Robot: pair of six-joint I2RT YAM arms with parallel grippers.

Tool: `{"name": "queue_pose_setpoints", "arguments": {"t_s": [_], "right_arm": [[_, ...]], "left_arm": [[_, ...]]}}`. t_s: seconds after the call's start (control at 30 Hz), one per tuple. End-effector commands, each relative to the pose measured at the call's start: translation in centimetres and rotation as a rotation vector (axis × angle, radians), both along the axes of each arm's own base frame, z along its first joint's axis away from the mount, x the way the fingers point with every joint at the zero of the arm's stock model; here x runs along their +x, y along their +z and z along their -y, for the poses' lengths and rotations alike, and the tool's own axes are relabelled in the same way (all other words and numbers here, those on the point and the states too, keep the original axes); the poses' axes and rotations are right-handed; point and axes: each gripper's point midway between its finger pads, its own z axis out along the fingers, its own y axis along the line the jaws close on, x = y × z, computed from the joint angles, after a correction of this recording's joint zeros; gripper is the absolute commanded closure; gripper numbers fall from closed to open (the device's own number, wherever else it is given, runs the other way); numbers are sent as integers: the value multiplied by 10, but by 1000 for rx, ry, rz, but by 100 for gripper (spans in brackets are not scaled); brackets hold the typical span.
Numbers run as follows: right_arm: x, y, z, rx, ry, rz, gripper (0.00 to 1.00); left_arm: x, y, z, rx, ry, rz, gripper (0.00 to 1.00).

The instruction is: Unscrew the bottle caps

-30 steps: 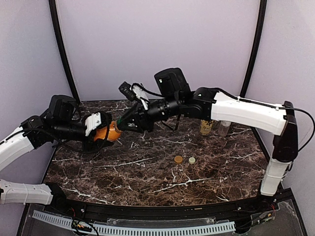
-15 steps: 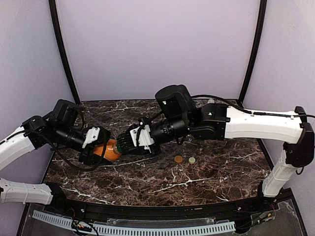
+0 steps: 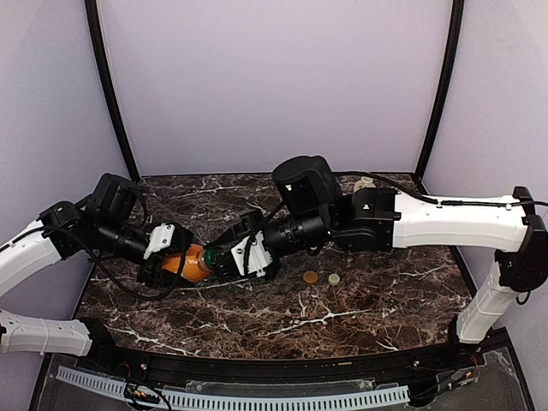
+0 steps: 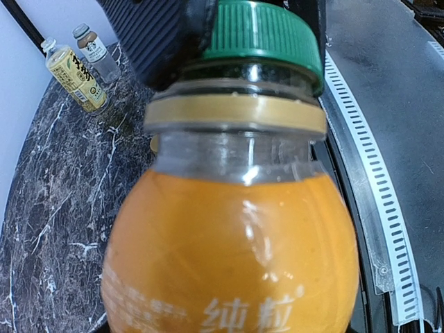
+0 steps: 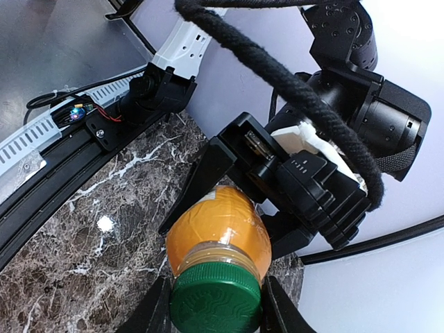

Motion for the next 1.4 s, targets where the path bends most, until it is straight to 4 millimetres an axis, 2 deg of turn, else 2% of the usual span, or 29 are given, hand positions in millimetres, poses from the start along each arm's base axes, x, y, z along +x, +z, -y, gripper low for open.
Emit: {"name": "queue_pose_setpoints", "arguments": {"t_s": [0.0, 0.03, 0.13, 0.23, 0.33, 0.4, 0.5, 0.6, 0.7, 0.8, 1.0, 1.13, 1.27, 1.37], "right_arm": [[12, 5, 20, -15, -65, 32, 93], [13, 7, 17, -4, -74, 16, 77], [19, 11, 12, 18, -108, -7, 44], [24, 13, 9, 44, -148, -23, 19], [26, 20, 8, 71, -172, -54, 7], [28, 31, 7, 106, -199, -114, 2], [39, 62, 8, 181, -255, -380, 1], [68, 90, 10, 232, -344, -791, 1], [98, 91, 10, 243, -467, -1149, 7], [112, 78, 5, 224, -556, -1352, 12], [113, 64, -10, 158, -577, -1491, 12], [109, 58, -16, 124, -589, -1493, 12], [105, 52, -19, 100, -593, -1493, 17], [105, 44, -21, 78, -618, -1498, 17]], "left_arm": [[-13, -13, -15, 40, 29, -94, 74], [-12, -12, -14, 34, 38, -96, 75], [-6, -4, -11, 7, 57, -83, 75], [-4, -1, -9, -1, 66, -87, 76], [-3, 0, -10, -1, 77, -83, 76], [1, 1, -10, -6, 97, -80, 76], [23, 8, -8, -29, 184, -13, 77], [59, 14, -16, -24, 345, 106, 77], [83, 25, -20, -35, 426, 215, 77], [89, 27, -23, -28, 445, 246, 77], [88, 26, -23, -32, 448, 239, 77], [89, 26, -23, -27, 449, 244, 77], [88, 24, -23, -25, 447, 244, 77], [89, 24, -24, -23, 451, 248, 77]]}}
